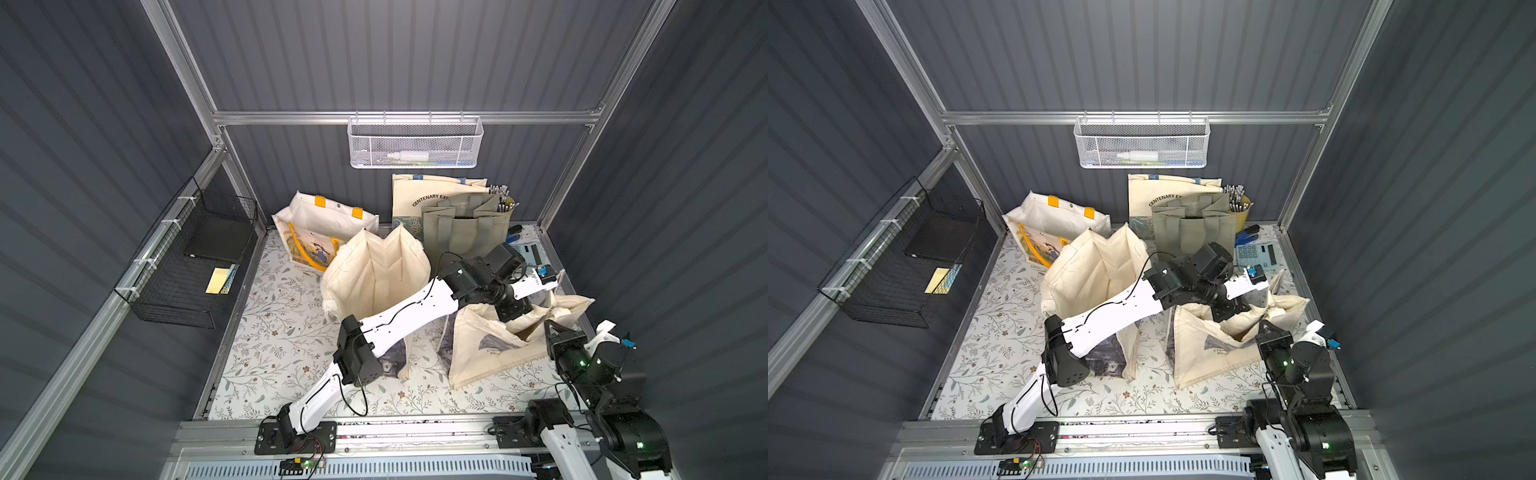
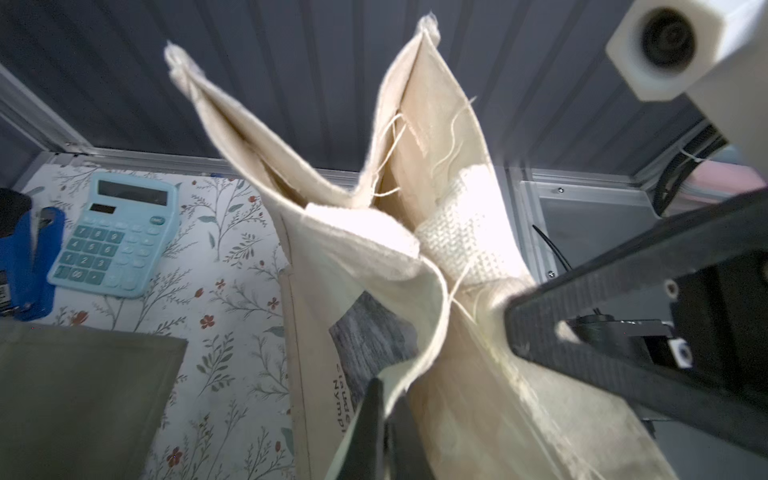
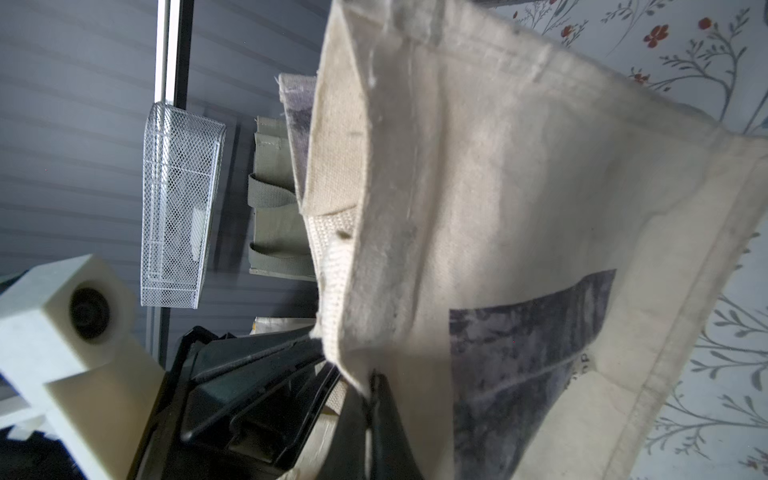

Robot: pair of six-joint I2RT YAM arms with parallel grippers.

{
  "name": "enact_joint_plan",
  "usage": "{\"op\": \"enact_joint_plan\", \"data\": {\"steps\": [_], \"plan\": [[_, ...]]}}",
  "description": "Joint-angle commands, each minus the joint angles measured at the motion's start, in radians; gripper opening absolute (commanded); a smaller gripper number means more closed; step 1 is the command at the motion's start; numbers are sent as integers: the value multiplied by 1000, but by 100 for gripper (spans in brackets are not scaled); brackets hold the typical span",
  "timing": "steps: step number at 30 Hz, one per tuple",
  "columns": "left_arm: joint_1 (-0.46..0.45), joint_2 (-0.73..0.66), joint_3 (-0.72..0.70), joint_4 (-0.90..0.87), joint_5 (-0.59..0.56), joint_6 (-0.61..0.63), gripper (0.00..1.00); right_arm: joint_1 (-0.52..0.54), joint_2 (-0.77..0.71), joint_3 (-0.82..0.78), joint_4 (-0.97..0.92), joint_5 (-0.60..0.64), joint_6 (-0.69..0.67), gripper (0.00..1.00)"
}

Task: Put away the canvas bag
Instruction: Adjust the canvas bag at the center of the board.

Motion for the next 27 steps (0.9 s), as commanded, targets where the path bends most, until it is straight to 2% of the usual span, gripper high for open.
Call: {"op": "enact_joint_plan", "data": {"steps": [1, 5, 6, 12, 17, 18, 19, 23, 27], "plan": [[-13, 17, 25, 76, 110, 23, 0, -2, -34, -22, -41, 18, 92, 0], [-13, 4, 12, 64, 69, 34, 0, -2, -44, -34, -45, 38, 82, 0], [-13, -9, -2, 64, 58, 42, 6, -2, -43, -38, -44, 42, 73, 0], [-13, -61, -45, 55, 30, 73, 58, -2, -34, -58, -25, 57, 12, 1], [-11, -137, -112, 109, -5, 78, 84, -1, -42, -21, -61, 150, -19, 0], [-11, -162, -133, 129, -8, 78, 92, -2, -40, -15, -66, 161, -23, 0], [-11, -182, -149, 144, -41, 78, 96, -2, -40, -10, -68, 165, -27, 0], [-4, -289, -198, 159, -123, 65, 99, -2, -39, -11, -54, 158, -28, 0], [13, -447, -346, 160, -185, 22, 99, -2, -30, -11, -36, 152, -29, 0]]}}
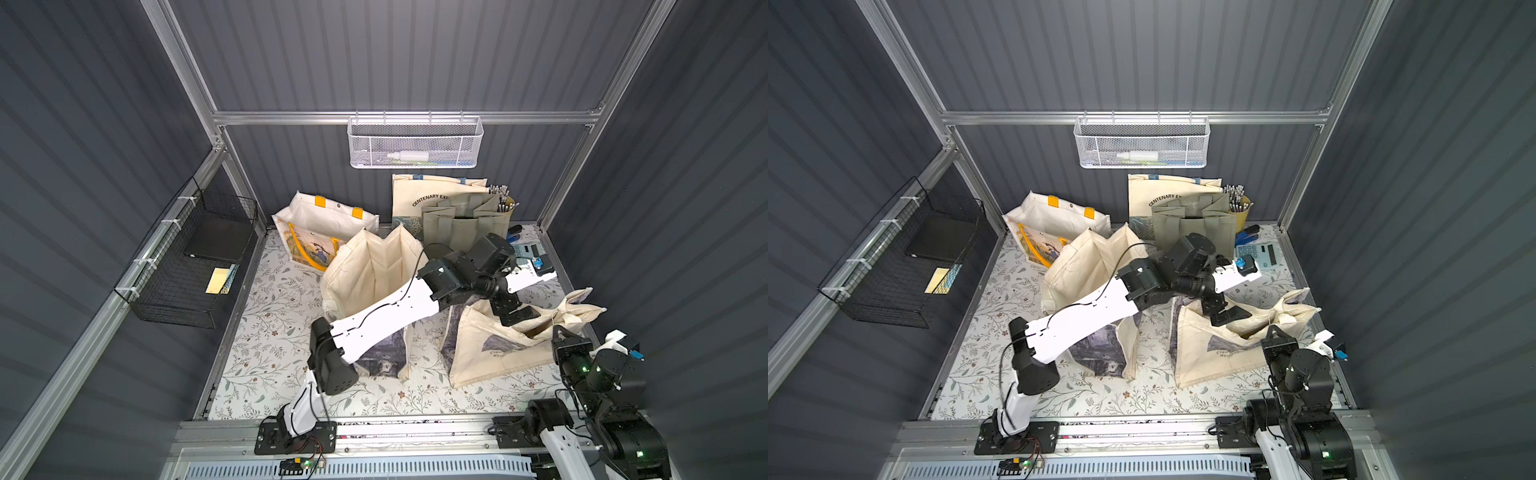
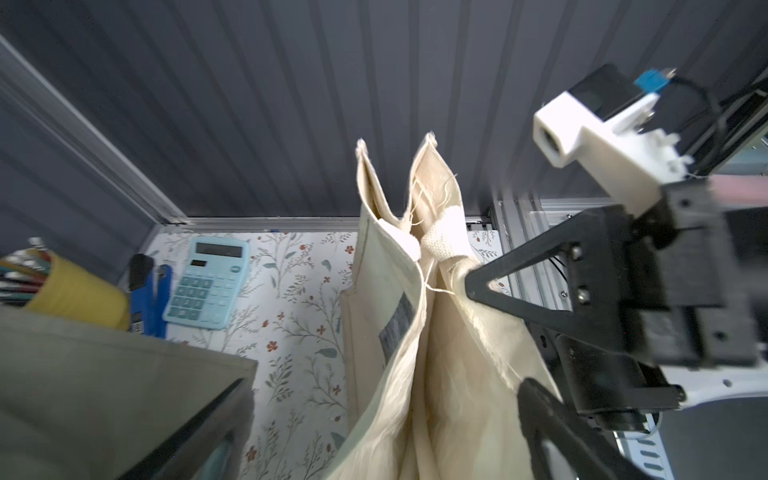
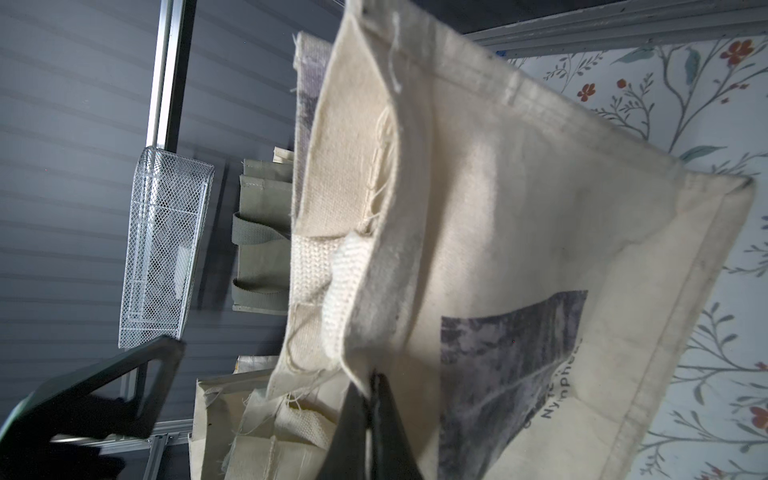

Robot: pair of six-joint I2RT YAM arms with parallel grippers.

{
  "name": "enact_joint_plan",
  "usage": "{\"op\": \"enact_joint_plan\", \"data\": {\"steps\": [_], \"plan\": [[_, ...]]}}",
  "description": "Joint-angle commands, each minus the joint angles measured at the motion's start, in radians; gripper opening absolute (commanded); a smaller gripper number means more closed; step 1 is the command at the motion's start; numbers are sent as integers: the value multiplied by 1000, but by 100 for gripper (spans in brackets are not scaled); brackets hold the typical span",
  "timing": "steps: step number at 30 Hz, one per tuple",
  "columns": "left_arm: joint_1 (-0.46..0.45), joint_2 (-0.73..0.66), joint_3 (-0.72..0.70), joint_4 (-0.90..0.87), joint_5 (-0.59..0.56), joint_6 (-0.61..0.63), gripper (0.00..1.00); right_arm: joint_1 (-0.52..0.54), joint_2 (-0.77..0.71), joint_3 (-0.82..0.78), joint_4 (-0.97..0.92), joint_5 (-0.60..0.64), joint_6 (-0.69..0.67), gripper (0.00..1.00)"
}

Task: Put away the canvas bag
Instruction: Adjust the canvas bag at the center of the board.

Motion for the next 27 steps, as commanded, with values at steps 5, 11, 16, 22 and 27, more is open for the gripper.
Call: {"op": "enact_joint_plan", "data": {"steps": [5, 11, 16, 22, 27], "plan": [[31, -343, -317, 42, -92, -151, 100, -1, 23, 33, -3, 40, -25, 0], [33, -489, -571, 73, -181, -303, 100, -2, 63, 77, 29, 49, -50, 0], [31, -499, -682, 103, -329, -405, 100, -2, 86, 115, 47, 45, -63, 0], [32, -522, -768, 132, -363, -451, 100, -1, 73, 133, 14, 58, -64, 0], [32, -513, -800, 133, -332, -488, 100, -1, 36, 110, 7, 65, -40, 0]]}}
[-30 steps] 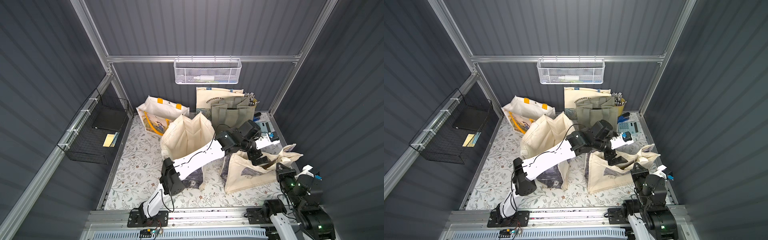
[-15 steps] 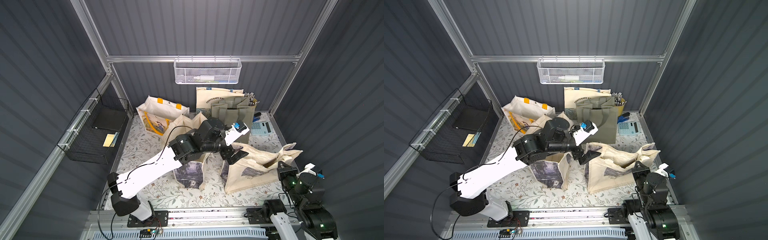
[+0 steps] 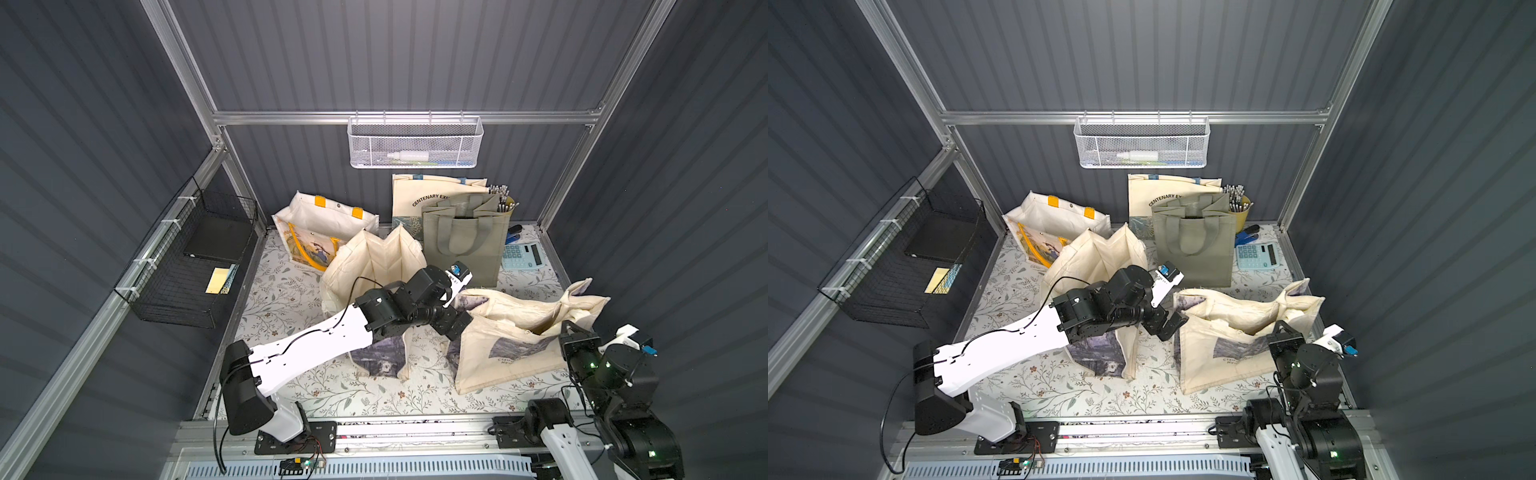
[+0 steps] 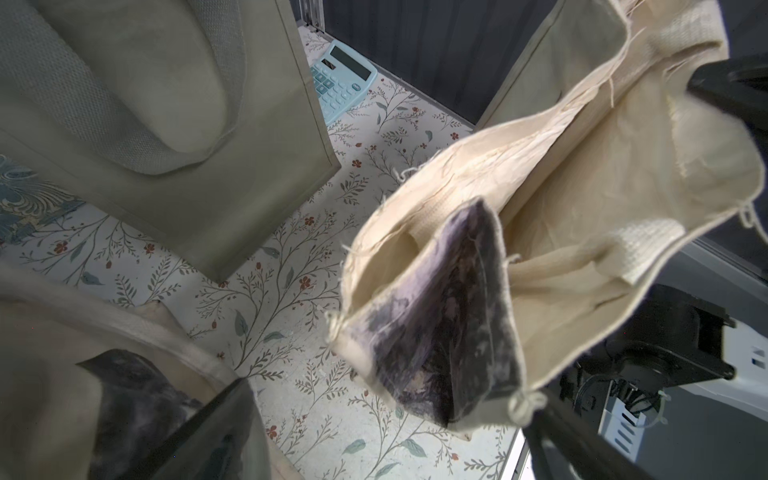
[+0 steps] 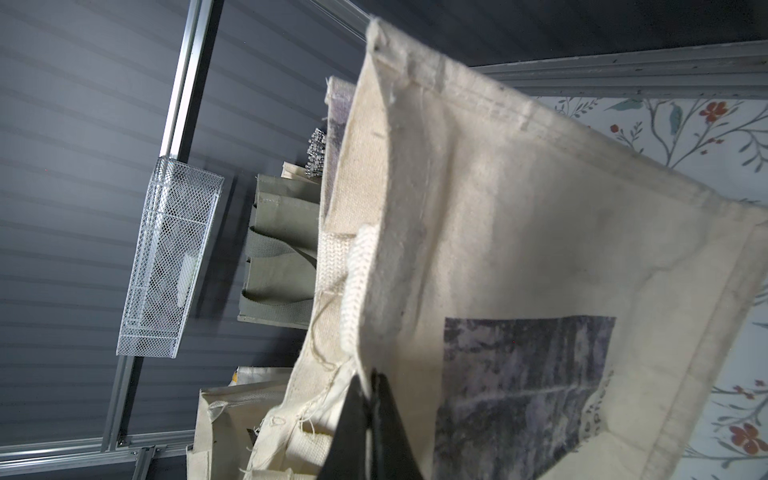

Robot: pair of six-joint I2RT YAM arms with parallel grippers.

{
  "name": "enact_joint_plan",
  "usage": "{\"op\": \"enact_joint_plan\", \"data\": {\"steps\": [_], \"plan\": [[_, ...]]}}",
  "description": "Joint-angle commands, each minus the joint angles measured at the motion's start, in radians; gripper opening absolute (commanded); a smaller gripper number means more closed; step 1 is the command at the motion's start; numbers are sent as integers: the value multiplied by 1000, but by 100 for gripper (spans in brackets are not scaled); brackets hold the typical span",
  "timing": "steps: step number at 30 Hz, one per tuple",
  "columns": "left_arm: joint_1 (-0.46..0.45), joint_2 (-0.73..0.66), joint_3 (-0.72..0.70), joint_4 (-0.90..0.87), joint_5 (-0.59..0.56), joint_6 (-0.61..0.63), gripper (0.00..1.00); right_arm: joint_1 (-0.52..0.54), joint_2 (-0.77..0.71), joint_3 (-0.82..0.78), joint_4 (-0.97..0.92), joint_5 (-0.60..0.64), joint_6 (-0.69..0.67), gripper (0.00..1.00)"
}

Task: Put away the canvas bag
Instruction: Adjust the canvas bag at the center of the board.

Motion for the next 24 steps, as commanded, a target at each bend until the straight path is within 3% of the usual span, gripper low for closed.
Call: {"op": "enact_joint_plan", "data": {"steps": [1, 13, 24], "plan": [[5, -14, -13, 3, -5, -52, 100, -1, -32, -1, 30, 18, 12, 0], [10, 74, 40, 28, 163, -4, 99, 0, -52, -34, 36, 3, 2, 0], [62, 65, 61, 42, 289, 43, 100, 0, -107, -71, 34, -7, 26, 0]]}}
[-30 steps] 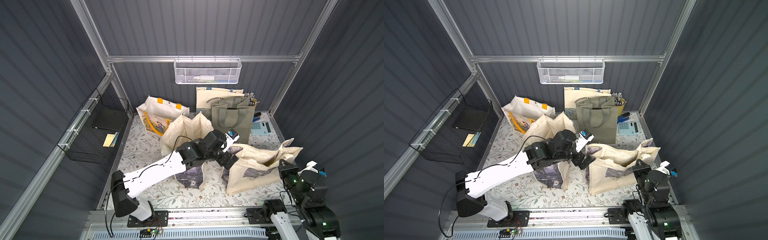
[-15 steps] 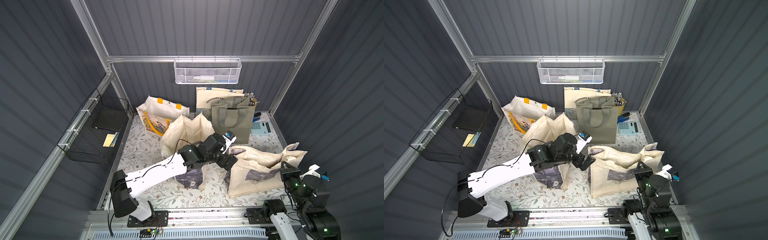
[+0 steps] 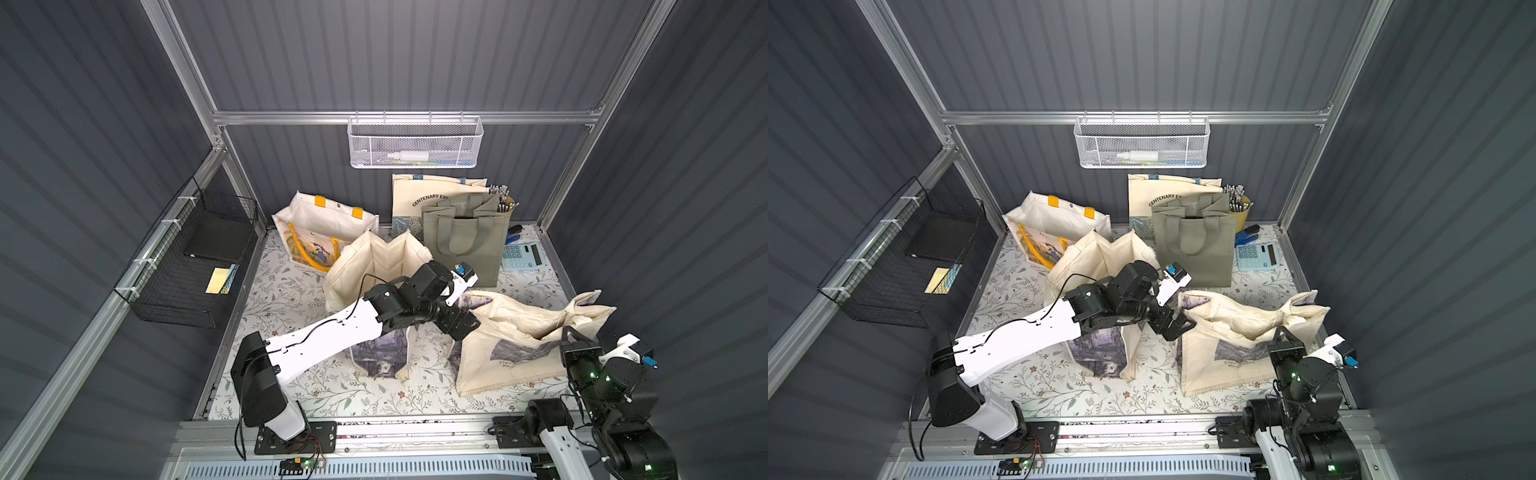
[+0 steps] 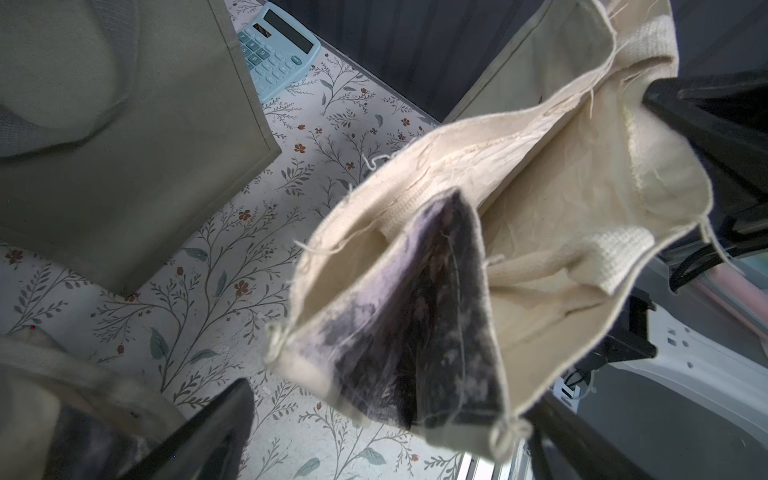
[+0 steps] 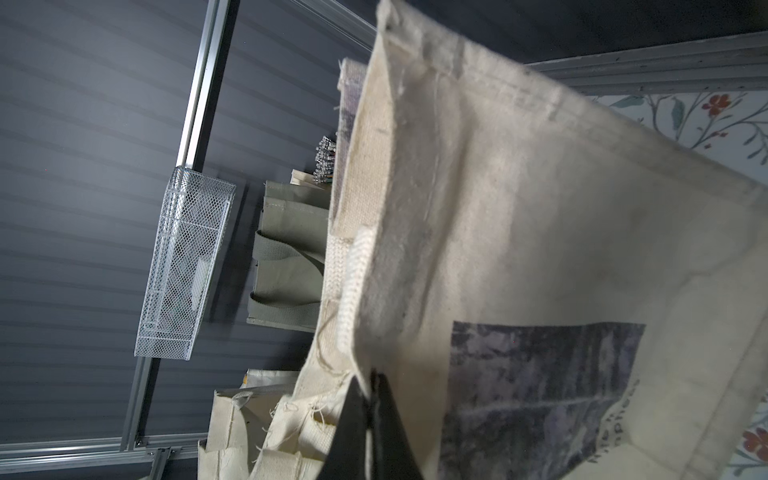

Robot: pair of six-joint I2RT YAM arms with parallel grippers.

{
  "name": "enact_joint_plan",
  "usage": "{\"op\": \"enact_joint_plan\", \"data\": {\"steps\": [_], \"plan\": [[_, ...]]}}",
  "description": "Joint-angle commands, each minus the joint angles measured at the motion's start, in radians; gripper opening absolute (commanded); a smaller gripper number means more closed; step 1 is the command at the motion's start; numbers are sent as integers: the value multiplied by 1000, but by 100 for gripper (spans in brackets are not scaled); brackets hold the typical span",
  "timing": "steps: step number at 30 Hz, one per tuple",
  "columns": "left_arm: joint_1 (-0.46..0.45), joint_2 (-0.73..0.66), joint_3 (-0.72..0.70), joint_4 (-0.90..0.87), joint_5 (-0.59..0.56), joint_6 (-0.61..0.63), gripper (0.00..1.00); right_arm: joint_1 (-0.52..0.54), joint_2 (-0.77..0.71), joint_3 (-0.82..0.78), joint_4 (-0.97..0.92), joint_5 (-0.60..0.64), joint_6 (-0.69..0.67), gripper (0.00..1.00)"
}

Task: Put away the canvas bag
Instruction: Adjust the canvas bag at the center of the board.

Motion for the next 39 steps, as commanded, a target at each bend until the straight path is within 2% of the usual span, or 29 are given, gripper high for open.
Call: {"op": "enact_joint_plan", "data": {"steps": [1, 6, 13, 17, 22, 28, 35, 38, 39], "plan": [[4, -8, 43, -11, 65, 56, 100, 0, -11, -9, 28, -10, 7, 0], [5, 7, 87, -40, 171, 128, 99, 0, -9, -13, 42, -21, 2, 0], [53, 60, 165, -162, 182, 173, 99, 0, -11, -20, 48, -33, 5, 0], [68, 79, 170, -168, 184, 180, 100, 0, -13, -17, 43, -33, 6, 0], [67, 130, 208, -197, 257, 181, 99, 0, -18, -21, 44, -30, 6, 0], [67, 168, 237, -174, 293, 195, 99, 1, -16, -30, 59, -40, 8, 0], [67, 160, 233, -178, 304, 200, 84, 0, -3, -30, 76, -51, -8, 0], [66, 156, 228, -164, 301, 201, 68, 0, 2, -31, 89, -57, -16, 0], [67, 162, 232, -168, 305, 200, 60, 0, 2, -32, 94, -59, -19, 0]]}}
